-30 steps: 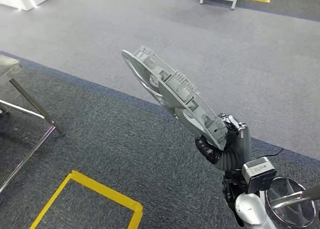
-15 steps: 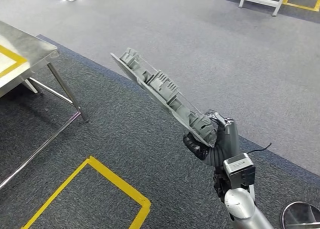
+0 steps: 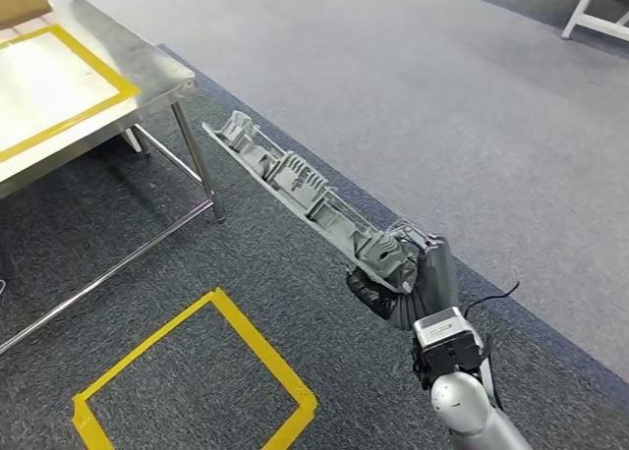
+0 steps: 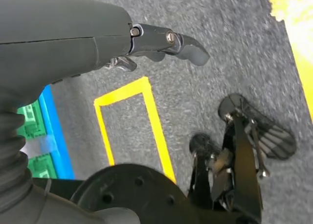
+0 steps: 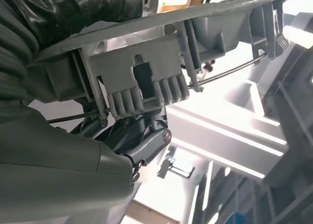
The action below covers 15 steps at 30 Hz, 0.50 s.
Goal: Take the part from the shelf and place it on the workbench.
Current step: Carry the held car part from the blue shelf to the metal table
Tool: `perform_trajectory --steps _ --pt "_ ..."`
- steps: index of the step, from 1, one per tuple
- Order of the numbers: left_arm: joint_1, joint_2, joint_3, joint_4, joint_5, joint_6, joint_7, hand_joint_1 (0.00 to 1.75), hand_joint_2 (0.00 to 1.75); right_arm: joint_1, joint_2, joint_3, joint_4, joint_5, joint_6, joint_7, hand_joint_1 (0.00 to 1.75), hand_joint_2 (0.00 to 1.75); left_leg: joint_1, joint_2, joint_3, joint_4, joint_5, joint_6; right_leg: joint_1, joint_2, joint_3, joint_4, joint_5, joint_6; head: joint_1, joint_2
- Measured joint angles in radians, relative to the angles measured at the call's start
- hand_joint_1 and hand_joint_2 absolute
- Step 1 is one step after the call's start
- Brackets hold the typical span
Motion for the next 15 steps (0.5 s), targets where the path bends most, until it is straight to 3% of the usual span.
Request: perform_trajectory --steps 1,3,4,5,7,8,10,12,15 --pt "-0.001 0.002 -0.001 0.000 -0.007 0.005 0.013 0.00 1.75 -0.004 0.002 0.003 0.001 0.003 -0.001 0.003 1.75 1.75 0.002 -0.012 -0.005 0.001 0.002 -0.008 0.000 0.014 0.010 -0.017 -0.001 -0.002 0.000 0.000" --pt "0.000 0.005 -0.006 0.000 -0.018 0.012 0.041 0.00 1.75 -0.009 0.007 0.007 0.003 0.006 -0.001 0.008 1.75 1.75 0.007 -0.034 -0.013 0.000 0.008 -0.022 0.003 -0.005 0.015 -0.022 0.001 -0.010 0.000 0.000" --pt "0.002 0.007 -0.009 0.000 -0.021 0.019 0.052 0.00 1.75 -0.012 0.010 0.008 0.004 0.007 -0.001 0.011 1.75 1.75 0.006 -0.023 -0.017 0.005 0.006 -0.028 0.002 -0.019 0.018 -0.026 0.003 -0.016 -0.001 0.000" --pt "0.002 0.007 -0.012 0.000 -0.021 0.032 0.060 0.00 1.75 -0.013 0.013 0.010 0.004 0.007 -0.001 0.012 1.75 1.75 0.003 0.005 -0.026 0.025 -0.006 -0.033 0.001 -0.035 0.022 -0.030 0.005 -0.022 -0.005 0.000" --pt "-0.001 0.007 -0.016 0.000 -0.015 0.064 0.071 0.00 1.75 -0.017 0.017 0.013 0.004 0.008 -0.001 0.014 1.75 1.75 0.000 0.079 -0.071 0.122 -0.059 -0.042 0.003 -0.070 0.029 -0.035 0.004 -0.033 -0.014 0.000" --pt "-0.003 0.007 -0.017 0.000 -0.012 0.076 0.075 0.00 1.75 -0.018 0.018 0.014 0.004 0.009 -0.001 0.014 1.75 1.75 0.002 0.099 -0.102 0.189 -0.090 -0.045 0.006 -0.087 0.031 -0.035 0.002 -0.036 -0.017 0.000" --pt "-0.004 0.008 -0.018 0.000 -0.009 0.084 0.078 0.00 1.75 -0.018 0.019 0.015 0.005 0.009 -0.001 0.016 1.75 1.75 0.004 0.110 -0.142 0.274 -0.116 -0.047 0.009 -0.120 0.033 -0.035 -0.002 -0.038 -0.018 0.000" --pt "-0.004 0.009 -0.018 0.000 -0.008 0.087 0.079 0.00 1.75 -0.018 0.019 0.016 0.005 0.010 -0.001 0.016 1.75 1.75 0.005 0.111 -0.142 0.278 -0.104 -0.048 0.011 -0.139 0.034 -0.035 -0.005 -0.038 -0.019 0.000" --pt "-0.003 0.010 -0.018 0.000 -0.008 0.088 0.079 0.00 1.75 -0.018 0.019 0.017 0.005 0.010 -0.001 0.016 1.75 1.75 0.005 0.112 -0.135 0.266 -0.094 -0.047 0.011 -0.144 0.035 -0.035 -0.006 -0.038 -0.019 0.000"
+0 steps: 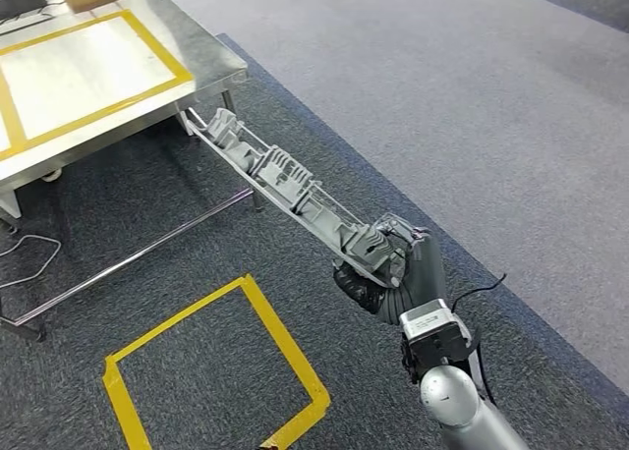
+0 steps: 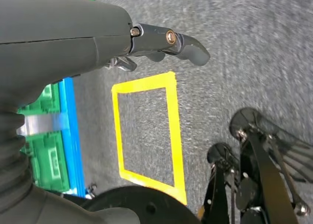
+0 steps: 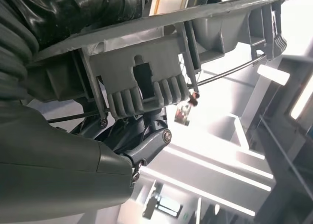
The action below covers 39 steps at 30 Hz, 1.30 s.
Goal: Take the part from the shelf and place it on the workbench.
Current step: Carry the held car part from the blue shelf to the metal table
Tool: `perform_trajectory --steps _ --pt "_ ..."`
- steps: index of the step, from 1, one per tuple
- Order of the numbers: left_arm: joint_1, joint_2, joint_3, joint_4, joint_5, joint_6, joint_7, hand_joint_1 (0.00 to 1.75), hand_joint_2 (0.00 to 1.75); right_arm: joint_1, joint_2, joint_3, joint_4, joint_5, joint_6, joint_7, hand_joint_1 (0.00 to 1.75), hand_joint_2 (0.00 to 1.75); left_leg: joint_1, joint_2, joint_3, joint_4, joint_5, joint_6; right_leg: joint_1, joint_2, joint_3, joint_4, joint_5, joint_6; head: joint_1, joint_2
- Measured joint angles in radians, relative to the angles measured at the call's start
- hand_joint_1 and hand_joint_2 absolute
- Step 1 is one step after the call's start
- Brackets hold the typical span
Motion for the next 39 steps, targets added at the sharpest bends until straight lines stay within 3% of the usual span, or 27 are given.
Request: perform_trajectory --steps 2,4,6,7,8,10,12,13,14,16,17,19,21,23,25,27,28,29,31,33,35,39 --pt "0.001 0.000 0.000 0.000 0.000 0.000 0.000 0.00 1.75 0.000 0.000 0.000 0.000 0.000 0.000 0.000 1.75 1.75 0.000 0.001 0.009 -0.017 0.011 0.001 0.000 -0.003 0.001 0.000 -0.001 0.000 0.000 0.000" --pt "0.002 0.003 -0.001 0.000 0.003 0.003 0.000 0.00 1.75 -0.005 0.003 0.001 0.000 0.000 0.001 0.000 1.75 1.75 -0.009 0.028 0.073 -0.140 0.058 0.017 0.004 -0.031 0.011 -0.001 -0.009 0.007 0.001 0.000" --pt "0.004 0.006 -0.004 0.000 0.006 0.009 0.000 0.00 1.75 -0.014 0.008 0.003 -0.001 0.001 0.002 0.000 1.75 1.75 -0.019 0.044 0.137 -0.263 0.095 0.041 0.010 -0.061 0.024 -0.001 -0.025 0.025 0.002 0.000" --pt "0.003 0.006 -0.005 0.000 0.006 0.012 0.000 0.00 1.75 -0.018 0.011 0.004 -0.001 0.001 0.003 -0.001 1.75 1.75 -0.019 0.036 0.142 -0.274 0.092 0.051 0.011 -0.051 0.021 0.012 -0.039 0.034 0.004 0.000" --pt "0.003 0.006 -0.007 0.000 0.006 0.014 0.000 0.00 1.75 -0.020 0.012 0.005 -0.001 0.001 0.003 -0.001 1.75 1.75 -0.014 0.025 0.145 -0.279 0.094 0.057 0.009 -0.023 0.007 0.044 -0.058 0.038 0.007 0.000" --pt "-0.001 0.006 -0.008 0.000 0.006 0.017 0.000 0.00 1.75 -0.022 0.012 0.007 -0.002 0.000 0.003 -0.002 1.75 1.75 -0.010 0.002 0.147 -0.280 0.095 0.063 0.004 0.036 -0.057 0.167 -0.113 0.043 0.014 0.000" --pt "-0.002 0.007 -0.008 0.000 0.006 0.018 0.000 0.00 1.75 -0.021 0.012 0.009 -0.001 0.000 0.002 -0.002 1.75 1.75 -0.009 -0.027 0.147 -0.280 0.095 0.065 0.002 0.052 -0.125 0.278 -0.139 0.045 0.017 0.000" --pt "-0.002 0.006 -0.008 0.000 0.006 0.018 0.000 0.00 1.75 -0.020 0.012 0.010 0.000 -0.001 0.002 -0.002 1.75 1.75 -0.009 -0.042 0.148 -0.279 0.094 0.064 0.002 0.054 -0.137 0.284 -0.123 0.046 0.018 0.000" --pt "-0.002 0.006 -0.008 0.000 0.006 0.018 0.000 0.00 1.75 -0.020 0.012 0.011 0.001 -0.001 0.002 -0.002 1.75 1.75 -0.008 -0.057 0.149 -0.278 0.094 0.063 0.002 0.057 -0.131 0.251 -0.090 0.045 0.018 0.000" --pt "-0.002 0.004 -0.008 0.000 0.006 0.018 0.000 0.00 1.75 -0.021 0.012 0.013 0.001 -0.001 0.002 -0.002 1.75 1.75 -0.007 -0.085 0.150 -0.273 0.090 0.057 -0.002 0.091 -0.082 0.120 -0.013 0.041 0.018 0.000" --pt "-0.003 0.004 -0.008 0.000 0.006 0.018 0.000 0.00 1.75 -0.022 0.012 0.013 0.001 -0.001 0.002 -0.002 1.75 1.75 -0.006 -0.098 0.147 -0.269 0.089 0.053 -0.005 0.111 -0.056 0.064 0.008 0.038 0.018 0.000" --pt "-0.002 0.005 -0.008 0.000 0.006 0.023 0.000 0.00 1.75 -0.022 0.012 0.014 0.002 -0.002 0.002 -0.002 1.75 1.75 -0.004 -0.121 0.138 -0.265 0.091 0.040 -0.005 0.134 -0.033 0.017 0.012 0.030 0.019 0.000" --pt "0.002 0.007 -0.011 0.000 0.005 0.037 -0.001 0.00 1.75 -0.023 0.013 0.015 0.002 -0.002 0.003 -0.001 1.75 1.75 0.000 -0.134 0.132 -0.266 0.094 0.028 -0.004 0.114 -0.027 0.011 0.016 0.020 0.019 0.000" --pt "0.004 0.007 -0.018 0.001 0.004 0.049 -0.001 0.00 1.75 -0.023 0.014 0.015 0.002 -0.002 0.003 0.000 1.75 1.75 -0.003 -0.088 0.116 -0.232 0.073 0.016 -0.007 0.090 -0.022 0.005 0.019 0.007 0.012 0.000" --pt "0.001 0.007 -0.027 0.002 0.004 0.054 -0.001 0.00 1.75 -0.022 0.015 0.014 0.001 -0.003 0.002 0.000 1.75 1.75 -0.003 -0.022 0.065 -0.122 0.015 0.006 -0.006 0.062 -0.017 0.002 0.016 -0.003 0.004 0.000" --pt "-0.001 0.008 -0.033 0.002 0.003 0.052 -0.001 0.00 1.75 -0.021 0.015 0.012 0.002 -0.005 0.000 0.000 1.75 1.75 0.002 -0.004 0.010 -0.004 -0.030 -0.001 -0.004 0.039 -0.015 0.003 0.012 -0.007 0.002 0.000" --pt "-0.001 0.008 -0.034 0.002 0.004 0.053 -0.001 0.00 1.75 -0.020 0.015 0.012 0.002 -0.007 0.000 0.000 1.75 1.75 0.004 -0.002 0.002 0.013 -0.028 -0.003 -0.004 0.030 -0.014 0.003 0.011 -0.007 0.002 0.000" --pt "0.000 0.008 -0.036 0.002 0.004 0.057 -0.001 0.00 1.75 -0.019 0.015 0.011 0.002 -0.009 -0.001 -0.001 1.75 1.75 0.005 -0.001 0.015 -0.009 -0.007 -0.003 -0.003 0.025 -0.012 0.003 0.009 -0.006 0.002 0.000" --pt "0.003 0.010 -0.038 0.002 0.006 0.068 0.000 0.00 1.75 -0.018 0.016 0.008 0.001 -0.013 -0.003 -0.002 1.75 1.75 0.004 0.004 0.084 -0.137 0.057 0.005 -0.003 0.016 -0.007 0.003 0.005 -0.001 0.002 0.000" --pt "0.002 0.013 -0.041 0.002 0.007 0.074 0.000 0.00 1.75 -0.018 0.016 0.002 0.001 -0.017 -0.005 -0.004 1.75 1.75 -0.002 0.013 0.138 -0.244 0.086 0.018 0.001 0.011 -0.007 0.004 0.002 0.008 0.002 0.000" --pt "0.001 0.013 -0.045 0.002 0.009 0.074 -0.001 0.00 1.75 -0.018 0.016 -0.003 0.001 -0.021 -0.007 -0.005 1.75 1.75 -0.005 0.016 0.149 -0.271 0.084 0.020 0.005 0.010 -0.010 0.007 -0.001 0.009 0.003 0.000" --pt "0.003 0.013 -0.056 0.002 0.010 0.073 -0.003 0.00 1.75 -0.015 0.016 -0.006 0.001 -0.023 -0.007 -0.006 1.75 1.75 -0.007 0.015 0.149 -0.273 0.083 0.020 0.003 0.009 -0.006 -0.001 0.002 0.010 0.004 0.000"
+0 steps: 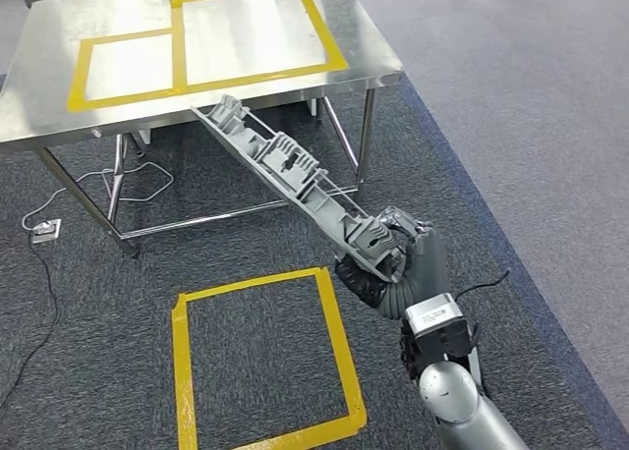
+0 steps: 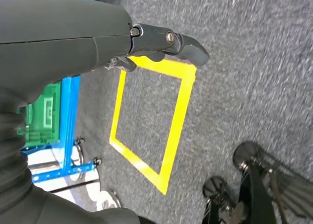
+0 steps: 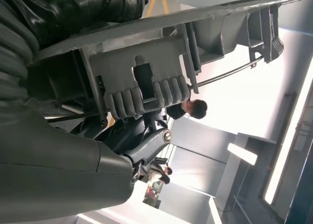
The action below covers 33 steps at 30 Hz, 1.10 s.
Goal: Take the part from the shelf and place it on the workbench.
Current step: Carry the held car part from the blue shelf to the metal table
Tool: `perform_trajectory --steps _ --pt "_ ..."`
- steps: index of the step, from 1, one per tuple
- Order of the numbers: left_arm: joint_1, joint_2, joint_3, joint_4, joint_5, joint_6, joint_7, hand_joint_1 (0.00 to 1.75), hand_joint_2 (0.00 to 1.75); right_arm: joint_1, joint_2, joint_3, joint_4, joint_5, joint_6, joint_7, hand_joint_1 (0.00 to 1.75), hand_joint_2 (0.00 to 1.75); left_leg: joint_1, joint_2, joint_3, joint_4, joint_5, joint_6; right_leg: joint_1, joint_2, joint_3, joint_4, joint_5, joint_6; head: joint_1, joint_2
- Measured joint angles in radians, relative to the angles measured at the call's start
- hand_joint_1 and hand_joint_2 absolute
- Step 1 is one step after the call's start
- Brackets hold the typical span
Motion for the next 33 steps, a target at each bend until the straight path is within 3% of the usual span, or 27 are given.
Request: perform_trajectory --steps 5,9,12,14,17,18,19,20,22,24,27,28,30,31,33 --pt "-0.002 -0.001 -0.003 0.000 0.013 -0.009 0.015 0.00 1.75 -0.001 0.000 -0.001 0.000 -0.022 0.022 0.003 1.75 1.75 -0.002 0.000 0.000 0.002 -0.003 0.008 -0.002 0.001 0.005 -0.011 0.004 0.012 0.000 0.000" --pt "-0.002 -0.001 -0.004 0.000 0.018 -0.019 0.028 0.00 1.75 -0.001 0.000 -0.003 0.006 -0.055 0.048 0.007 1.75 1.75 -0.007 0.000 -0.003 0.008 -0.009 0.026 -0.006 -0.001 0.010 -0.014 0.008 0.030 -0.001 0.000" --pt "-0.002 -0.002 -0.011 0.000 0.016 -0.010 0.039 0.00 1.75 -0.001 0.000 -0.012 0.007 -0.054 0.051 0.004 1.75 1.75 -0.004 -0.008 0.010 -0.008 -0.026 0.048 -0.009 0.001 0.007 0.016 0.016 0.045 0.000 0.000" --pt "-0.002 -0.003 -0.019 0.000 0.016 -0.005 0.044 0.00 1.75 -0.005 0.000 -0.023 0.006 -0.047 0.047 0.001 1.75 1.75 -0.001 -0.014 0.033 -0.019 -0.036 0.063 -0.011 0.020 -0.029 0.079 -0.008 0.049 0.006 0.000" --pt "-0.001 -0.003 -0.028 0.000 0.017 -0.004 0.045 0.00 1.75 -0.008 -0.003 -0.051 -0.004 -0.057 0.041 -0.004 1.75 1.75 0.003 -0.020 0.051 -0.021 -0.045 0.068 -0.013 0.045 -0.146 0.254 -0.075 0.052 0.015 0.000" --pt "0.000 -0.004 -0.030 0.000 0.018 -0.003 0.045 0.00 1.75 -0.008 -0.006 -0.064 -0.011 -0.066 0.040 -0.005 1.75 1.75 0.004 -0.023 0.058 -0.020 -0.050 0.065 -0.015 0.046 -0.175 0.287 -0.076 0.055 0.015 0.000" --pt "0.002 -0.005 -0.032 0.000 0.018 -0.002 0.046 0.00 1.75 -0.007 -0.010 -0.078 -0.018 -0.076 0.039 -0.004 1.75 1.75 0.006 -0.027 0.067 -0.019 -0.056 0.060 -0.018 0.046 -0.187 0.285 -0.059 0.058 0.015 0.000" --pt "0.004 -0.007 -0.034 0.000 0.019 0.000 0.051 0.00 1.75 -0.007 -0.014 -0.093 -0.027 -0.084 0.039 -0.003 1.75 1.75 0.010 -0.030 0.079 -0.019 -0.063 0.053 -0.021 0.046 -0.178 0.247 -0.027 0.061 0.015 0.000" --pt "0.006 -0.010 -0.039 0.002 0.019 0.007 0.067 0.00 1.75 -0.004 -0.025 -0.126 -0.043 -0.095 0.040 -0.003 1.75 1.75 0.016 -0.033 0.106 -0.014 -0.083 0.035 -0.028 0.046 -0.135 0.120 0.048 0.068 0.018 0.000" --pt "0.007 -0.010 -0.047 0.006 0.019 0.011 0.078 0.00 1.75 0.001 -0.031 -0.150 -0.056 -0.099 0.041 -0.011 1.75 1.75 0.017 -0.034 0.122 -0.013 -0.106 0.015 -0.027 0.046 -0.099 0.038 0.062 0.058 0.026 0.000" --pt "0.006 -0.010 -0.053 0.009 0.019 0.010 0.084 0.00 1.75 0.017 -0.036 -0.173 -0.071 -0.097 0.041 -0.023 1.75 1.75 0.017 -0.031 0.128 0.005 -0.105 -0.006 -0.024 0.046 -0.067 0.022 0.035 0.025 0.028 0.000" --pt "0.004 -0.011 -0.053 0.010 0.020 0.009 0.085 0.00 1.75 0.023 -0.037 -0.178 -0.074 -0.095 0.041 -0.027 1.75 1.75 0.018 -0.027 0.114 0.043 -0.088 -0.010 -0.024 0.046 -0.053 0.018 0.027 0.017 0.026 0.000" --pt "0.002 -0.013 -0.054 0.012 0.021 0.005 0.089 0.00 1.75 0.032 -0.038 -0.186 -0.079 -0.089 0.038 -0.035 1.75 1.75 0.019 -0.019 0.040 0.160 -0.064 -0.017 -0.024 0.044 -0.017 0.005 0.013 0.007 0.020 0.000" --pt "0.002 -0.014 -0.054 0.014 0.021 0.005 0.090 0.00 1.75 0.035 -0.038 -0.188 -0.081 -0.088 0.037 -0.038 1.75 1.75 0.019 -0.017 -0.005 0.216 -0.076 -0.018 -0.023 0.043 0.004 -0.003 0.004 0.005 0.019 0.000" --pt "0.004 -0.015 -0.054 0.017 0.022 0.005 0.092 0.00 1.75 0.041 -0.038 -0.192 -0.086 -0.086 0.033 -0.041 1.75 1.75 0.018 -0.016 -0.075 0.263 -0.161 -0.016 -0.020 0.045 0.055 -0.022 -0.019 0.004 0.018 0.000"
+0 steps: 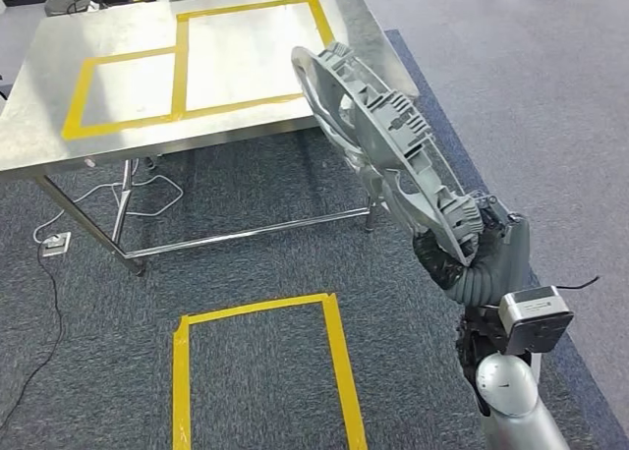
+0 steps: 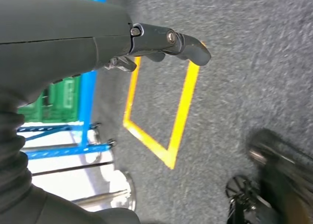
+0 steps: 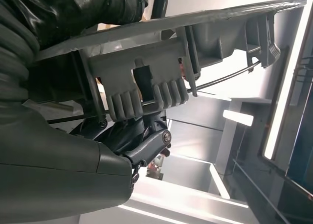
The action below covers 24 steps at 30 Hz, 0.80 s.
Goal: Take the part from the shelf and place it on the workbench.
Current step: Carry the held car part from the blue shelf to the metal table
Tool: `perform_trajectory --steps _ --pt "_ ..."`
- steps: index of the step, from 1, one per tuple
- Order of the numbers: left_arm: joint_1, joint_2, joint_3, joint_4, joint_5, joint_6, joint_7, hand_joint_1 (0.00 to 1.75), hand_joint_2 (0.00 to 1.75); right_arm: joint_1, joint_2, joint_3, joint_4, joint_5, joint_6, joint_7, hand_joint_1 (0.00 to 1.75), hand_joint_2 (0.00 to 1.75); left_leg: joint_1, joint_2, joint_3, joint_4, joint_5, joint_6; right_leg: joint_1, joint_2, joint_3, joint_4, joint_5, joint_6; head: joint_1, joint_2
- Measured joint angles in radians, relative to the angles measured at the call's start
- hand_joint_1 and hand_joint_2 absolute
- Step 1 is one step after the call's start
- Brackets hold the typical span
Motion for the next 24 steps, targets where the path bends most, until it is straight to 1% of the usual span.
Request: perform_trajectory --steps 1,2,3,4,5,6,7,8,9,10,11,12,13,14,15,16,17,18,19,20,21,22,24 --pt "0.001 -0.001 0.000 0.002 0.001 0.001 0.001 0.00 1.75 0.004 0.000 -0.002 -0.003 0.001 -0.002 0.000 1.75 1.75 -0.001 0.000 -0.020 -0.010 -0.046 0.004 0.002 0.002 0.029 -0.009 -0.015 0.002 -0.001 0.000" --pt "0.003 -0.002 0.000 0.004 0.001 0.002 0.001 0.00 1.75 0.008 0.000 -0.004 -0.005 0.001 -0.003 0.000 1.75 1.75 -0.004 0.000 -0.033 -0.038 -0.070 0.010 0.004 0.003 0.059 -0.016 -0.032 0.003 -0.002 0.000" --pt "0.004 -0.003 0.000 0.006 0.001 0.003 0.002 0.00 1.75 0.011 0.000 -0.006 -0.006 0.002 -0.003 0.000 1.75 1.75 -0.007 0.000 -0.040 -0.083 -0.049 0.020 0.007 0.004 0.090 -0.022 -0.051 0.004 -0.004 0.000" --pt "0.005 -0.004 0.000 0.008 0.001 0.003 0.002 0.00 1.75 0.013 0.000 -0.007 -0.007 0.002 -0.004 0.000 1.75 1.75 -0.013 -0.002 -0.045 -0.139 0.034 0.032 0.008 0.005 0.115 -0.025 -0.071 0.004 -0.006 0.000" --pt "0.008 -0.004 0.000 0.012 0.002 0.004 0.002 0.00 1.75 0.015 -0.001 -0.009 -0.008 0.002 -0.005 -0.001 1.75 1.75 -0.019 -0.004 -0.050 -0.182 0.124 0.043 0.012 0.007 0.136 -0.024 -0.092 0.007 -0.005 0.000" --pt "0.010 -0.005 0.000 0.016 0.002 0.005 0.002 0.00 1.75 0.017 -0.001 -0.012 -0.009 0.001 -0.007 -0.002 1.75 1.75 -0.026 -0.004 -0.051 -0.207 0.203 0.051 0.013 0.010 0.147 -0.021 -0.113 0.013 -0.005 0.000" --pt "0.011 -0.005 0.000 0.019 0.002 0.006 0.002 0.00 1.75 0.018 -0.002 -0.015 -0.011 0.001 -0.008 -0.003 1.75 1.75 -0.032 -0.005 -0.052 -0.213 0.250 0.058 0.012 0.012 0.153 -0.019 -0.129 0.021 -0.004 0.000" --pt "0.010 -0.007 -0.001 0.021 0.002 0.006 0.002 0.00 1.75 0.019 -0.002 -0.018 -0.014 0.000 -0.009 -0.003 1.75 1.75 -0.036 -0.005 -0.051 -0.203 0.244 0.062 0.011 0.014 0.162 -0.022 -0.142 0.032 -0.003 0.000" --pt "0.006 -0.008 -0.001 0.022 0.002 0.005 0.002 0.00 1.75 0.019 -0.002 -0.021 -0.017 0.001 -0.010 -0.004 1.75 1.75 -0.036 -0.003 -0.044 -0.202 0.232 0.065 0.008 0.012 0.170 -0.031 -0.153 0.039 -0.004 0.000" --pt "0.001 -0.009 -0.001 0.022 0.002 0.004 0.001 0.00 1.75 0.019 -0.002 -0.024 -0.021 0.002 -0.010 -0.004 1.75 1.75 -0.035 -0.005 -0.037 -0.206 0.222 0.070 0.006 0.010 0.176 -0.030 -0.161 0.043 -0.003 0.000" --pt "-0.003 -0.009 -0.001 0.022 0.002 0.004 -0.002 0.00 1.75 0.017 -0.002 -0.025 -0.023 0.004 -0.010 -0.006 1.75 1.75 -0.033 -0.006 -0.027 -0.216 0.214 0.075 0.007 0.008 0.168 -0.008 -0.174 0.047 -0.001 0.000" --pt "-0.007 -0.010 -0.001 0.023 0.002 0.003 -0.005 0.00 1.75 0.016 -0.002 -0.027 -0.025 0.005 -0.010 -0.008 1.75 1.75 -0.030 -0.006 -0.016 -0.225 0.208 0.079 0.007 0.006 0.140 0.040 -0.192 0.049 0.001 0.000" --pt "-0.009 -0.011 -0.001 0.023 0.003 0.003 -0.009 0.00 1.75 0.015 -0.002 -0.028 -0.026 0.006 -0.009 -0.010 1.75 1.75 -0.029 -0.006 -0.007 -0.231 0.201 0.081 0.008 0.006 0.090 0.112 -0.212 0.052 0.002 0.000" --pt "-0.009 -0.013 -0.002 0.023 0.003 0.002 -0.012 0.00 1.75 0.016 -0.002 -0.029 -0.026 0.006 -0.009 -0.012 1.75 1.75 -0.029 -0.006 0.002 -0.234 0.193 0.084 0.009 0.006 0.030 0.190 -0.229 0.056 0.002 0.000" --pt "-0.009 -0.014 -0.003 0.024 0.003 0.002 -0.017 0.00 1.75 0.019 -0.002 -0.029 -0.026 0.007 -0.009 -0.013 1.75 1.75 -0.029 -0.007 0.011 -0.236 0.185 0.084 0.009 0.006 -0.027 0.251 -0.231 0.059 0.002 0.000" --pt "-0.007 -0.016 -0.005 0.024 0.004 0.002 -0.022 0.00 1.75 0.023 -0.002 -0.030 -0.025 0.008 -0.008 -0.013 1.75 1.75 -0.028 -0.010 0.021 -0.236 0.176 0.083 0.008 0.006 -0.072 0.279 -0.212 0.061 0.002 0.000" --pt "-0.006 -0.018 -0.008 0.024 0.004 0.002 -0.027 0.00 1.75 0.026 -0.002 -0.030 -0.025 0.008 -0.007 -0.012 1.75 1.75 -0.028 -0.013 0.032 -0.236 0.167 0.082 0.008 0.006 -0.099 0.269 -0.168 0.062 0.002 0.000" --pt "-0.004 -0.019 -0.011 0.025 0.004 0.002 -0.031 0.00 1.75 0.029 -0.002 -0.032 -0.024 0.009 -0.007 -0.012 1.75 1.75 -0.027 -0.017 0.043 -0.236 0.158 0.079 0.008 0.006 -0.110 0.224 -0.107 0.060 0.003 0.000" --pt "-0.002 -0.019 -0.014 0.025 0.004 0.001 -0.034 0.00 1.75 0.032 -0.002 -0.033 -0.024 0.009 -0.006 -0.012 1.75 1.75 -0.026 -0.020 0.053 -0.236 0.150 0.076 0.009 0.005 -0.111 0.170 -0.050 0.056 0.002 0.000" --pt "0.000 -0.020 -0.016 0.025 0.004 0.000 -0.035 0.00 1.75 0.034 -0.003 -0.035 -0.023 0.009 -0.005 -0.012 1.75 1.75 -0.027 -0.023 0.059 -0.235 0.144 0.072 0.011 0.005 -0.105 0.124 -0.006 0.051 0.002 0.000" --pt "0.002 -0.020 -0.019 0.026 0.004 -0.002 -0.036 0.00 1.75 0.035 -0.003 -0.036 -0.023 0.007 -0.004 -0.012 1.75 1.75 -0.028 -0.025 0.062 -0.234 0.140 0.069 0.012 0.005 -0.096 0.089 0.016 0.045 0.001 0.000" --pt "0.003 -0.020 -0.021 0.027 0.004 -0.004 -0.037 0.00 1.75 0.036 -0.002 -0.037 -0.022 0.005 -0.003 -0.011 1.75 1.75 -0.029 -0.027 0.062 -0.233 0.139 0.067 0.013 0.006 -0.086 0.069 0.016 0.041 0.000 0.000" --pt "0.003 -0.020 -0.024 0.028 0.005 -0.006 -0.037 0.00 1.75 0.037 -0.002 -0.037 -0.022 -0.001 0.001 -0.009 1.75 1.75 -0.032 -0.028 0.062 -0.233 0.138 0.067 0.013 0.009 -0.070 0.045 0.004 0.036 -0.003 0.000"
